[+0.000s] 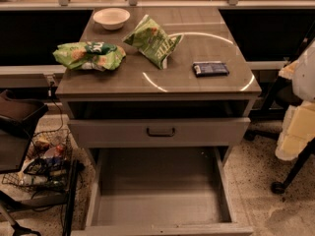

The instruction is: Close middle drawer

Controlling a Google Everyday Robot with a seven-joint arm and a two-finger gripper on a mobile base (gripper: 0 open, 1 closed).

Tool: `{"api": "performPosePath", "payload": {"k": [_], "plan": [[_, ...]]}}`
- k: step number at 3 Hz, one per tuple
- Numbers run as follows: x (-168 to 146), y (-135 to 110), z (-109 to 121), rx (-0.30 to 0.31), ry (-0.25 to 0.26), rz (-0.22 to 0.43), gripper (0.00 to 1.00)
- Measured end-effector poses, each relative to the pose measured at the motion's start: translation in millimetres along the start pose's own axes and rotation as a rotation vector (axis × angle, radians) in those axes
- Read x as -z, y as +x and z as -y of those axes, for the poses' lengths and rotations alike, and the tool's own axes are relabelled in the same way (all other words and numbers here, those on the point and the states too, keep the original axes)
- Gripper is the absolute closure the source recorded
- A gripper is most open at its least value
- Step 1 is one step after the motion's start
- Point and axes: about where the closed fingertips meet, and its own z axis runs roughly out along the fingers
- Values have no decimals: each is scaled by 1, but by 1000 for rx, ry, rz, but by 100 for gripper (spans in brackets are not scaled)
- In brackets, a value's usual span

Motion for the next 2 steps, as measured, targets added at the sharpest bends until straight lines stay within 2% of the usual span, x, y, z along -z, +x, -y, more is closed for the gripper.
{"api": "performPosePath", "payload": {"k": [1, 2], "plan": [[-34, 20, -23, 10, -31, 6, 0], [-78, 36, -53, 25, -87, 36, 16]]}}
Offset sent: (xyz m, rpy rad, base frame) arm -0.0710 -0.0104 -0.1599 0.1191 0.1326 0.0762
